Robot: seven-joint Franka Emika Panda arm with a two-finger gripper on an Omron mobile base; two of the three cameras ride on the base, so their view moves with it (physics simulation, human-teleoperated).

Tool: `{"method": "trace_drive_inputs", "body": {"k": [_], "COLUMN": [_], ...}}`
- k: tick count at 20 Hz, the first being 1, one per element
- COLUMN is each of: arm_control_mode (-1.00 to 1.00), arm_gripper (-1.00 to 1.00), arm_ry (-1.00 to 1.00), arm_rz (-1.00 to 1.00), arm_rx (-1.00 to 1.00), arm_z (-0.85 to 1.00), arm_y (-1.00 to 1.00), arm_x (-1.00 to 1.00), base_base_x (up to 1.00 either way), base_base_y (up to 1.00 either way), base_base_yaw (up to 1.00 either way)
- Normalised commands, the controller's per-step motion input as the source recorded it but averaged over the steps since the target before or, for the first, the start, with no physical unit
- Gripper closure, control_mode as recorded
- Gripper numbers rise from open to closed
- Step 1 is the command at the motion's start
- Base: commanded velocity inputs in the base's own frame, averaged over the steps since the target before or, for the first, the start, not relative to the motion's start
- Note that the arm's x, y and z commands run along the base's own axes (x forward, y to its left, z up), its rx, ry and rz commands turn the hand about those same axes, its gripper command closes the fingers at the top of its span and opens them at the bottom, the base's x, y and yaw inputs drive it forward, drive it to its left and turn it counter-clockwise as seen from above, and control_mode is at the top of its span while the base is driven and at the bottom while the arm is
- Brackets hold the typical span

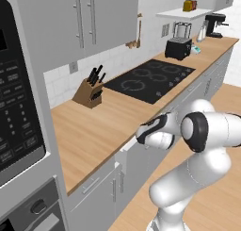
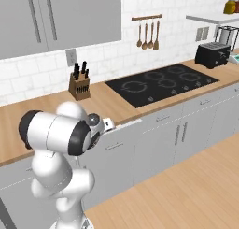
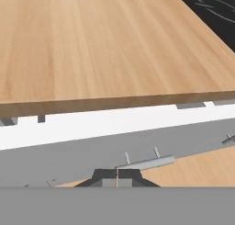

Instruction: Take a straw from the drawer in front and place it inside the glass cup on the dining counter.

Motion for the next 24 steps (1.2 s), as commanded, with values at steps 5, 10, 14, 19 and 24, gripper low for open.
{"method": "trace_drive_inputs", "body": {"k": [5,10,14,19,24], "arm_control_mode": [-1.0,-1.0,-1.0,-1.0,-1.0], "arm_gripper": [1.0,1.0,1.0,1.0,1.0], "arm_ry": [0.0,0.0,0.01,0.02,0.0], "arm_rz": [0.04,0.01,0.0,0.01,0.02], "arm_rx": [0.0,0.0,0.0,0.0,0.0], "arm_z": [0.0,0.0,-0.03,-0.06,-0.01], "arm_y": [0.0,0.0,0.0,0.0,0.0], "arm_x": [0.23,0.23,0.06,0.09,0.17], "base_base_x": [0.0,0.0,0.0,0.0,0.0], "base_base_y": [0.0,0.0,0.0,0.0,0.0], "base_base_yaw": [0.0,0.0,0.0,0.0,0.0]}}
